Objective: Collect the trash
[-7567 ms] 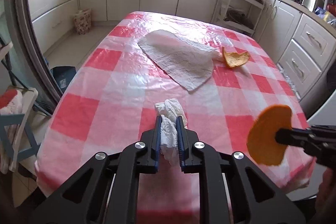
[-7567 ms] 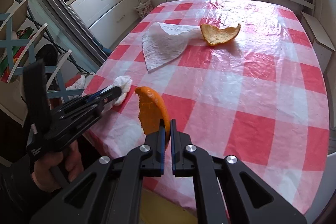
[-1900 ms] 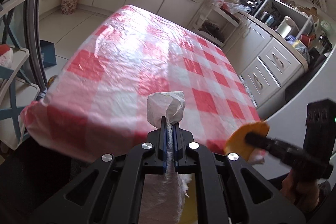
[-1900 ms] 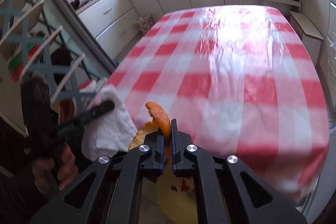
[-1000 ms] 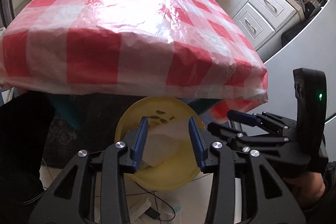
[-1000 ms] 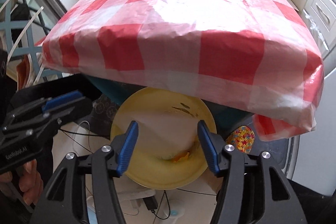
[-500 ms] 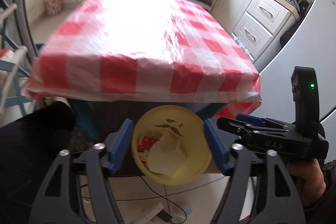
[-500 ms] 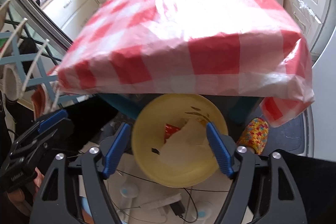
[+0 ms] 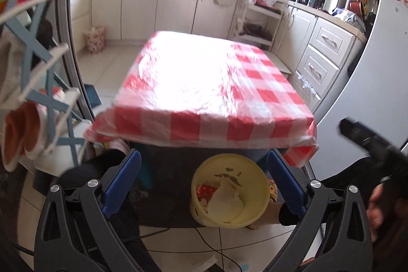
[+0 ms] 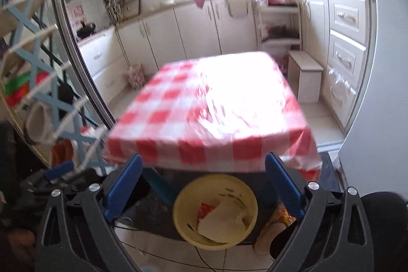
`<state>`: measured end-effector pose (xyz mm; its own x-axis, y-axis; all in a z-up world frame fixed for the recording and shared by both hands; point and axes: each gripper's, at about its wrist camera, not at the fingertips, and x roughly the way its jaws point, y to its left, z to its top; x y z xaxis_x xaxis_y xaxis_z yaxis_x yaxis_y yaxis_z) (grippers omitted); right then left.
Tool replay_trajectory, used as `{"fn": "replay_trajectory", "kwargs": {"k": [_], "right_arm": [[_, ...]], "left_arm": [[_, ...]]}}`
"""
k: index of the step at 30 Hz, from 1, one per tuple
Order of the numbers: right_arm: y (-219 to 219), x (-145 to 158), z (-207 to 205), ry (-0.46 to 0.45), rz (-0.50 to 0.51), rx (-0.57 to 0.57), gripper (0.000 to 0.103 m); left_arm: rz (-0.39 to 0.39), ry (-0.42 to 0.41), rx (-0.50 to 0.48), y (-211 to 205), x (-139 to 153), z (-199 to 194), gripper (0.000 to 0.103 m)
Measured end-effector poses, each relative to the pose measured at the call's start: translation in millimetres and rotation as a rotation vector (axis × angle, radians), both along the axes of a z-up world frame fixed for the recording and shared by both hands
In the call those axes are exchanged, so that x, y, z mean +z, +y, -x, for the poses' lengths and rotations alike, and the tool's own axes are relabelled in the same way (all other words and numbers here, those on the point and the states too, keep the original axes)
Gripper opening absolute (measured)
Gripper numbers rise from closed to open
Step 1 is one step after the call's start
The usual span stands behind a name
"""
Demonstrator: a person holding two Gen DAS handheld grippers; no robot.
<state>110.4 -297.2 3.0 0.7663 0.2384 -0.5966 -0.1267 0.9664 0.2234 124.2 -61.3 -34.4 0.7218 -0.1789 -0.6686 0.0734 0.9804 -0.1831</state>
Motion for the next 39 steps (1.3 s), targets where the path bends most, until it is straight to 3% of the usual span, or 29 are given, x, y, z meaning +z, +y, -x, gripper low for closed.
{"fn": "replay_trajectory", "kwargs": {"k": [4, 7, 11, 15, 23, 39], "right_arm": [[9.8, 36.0, 20.6, -0.037, -0.03, 0.055, 0.096], [15.1, 46.7, 47.7, -0.073, -0.041, 0.039, 0.096], [25.2, 24.0, 83.7, -0.108, -0.017, -0.021, 0.096], [30.0, 4.1, 86.4, -0.045, 0.038, -0.028, 0.096], [33.6, 8.8, 97.7, -0.063, 0.045, -0.02, 0.096], [39.6, 11.0, 100.9, -0.056, 0.063, -0.003, 0.096]], "left_arm": [[-0.043, -0.055, 0.005, -2.1, 28.2, 17.5, 0.095], [-0.059, -0.091, -0.001, -5.0, 45.6, 33.4, 0.095], [-0.063, -0.114, 0.027, -2.7, 57.0, 51.8, 0.095], [-0.099, -0.115, 0.059, -1.9, 61.1, 67.8, 0.095], [-0.134, -0.137, 0.096, 5.5, 66.9, 97.0, 0.095], [-0.165, -0.144, 0.101, 6.1, 67.1, 105.4, 0.095]]}}
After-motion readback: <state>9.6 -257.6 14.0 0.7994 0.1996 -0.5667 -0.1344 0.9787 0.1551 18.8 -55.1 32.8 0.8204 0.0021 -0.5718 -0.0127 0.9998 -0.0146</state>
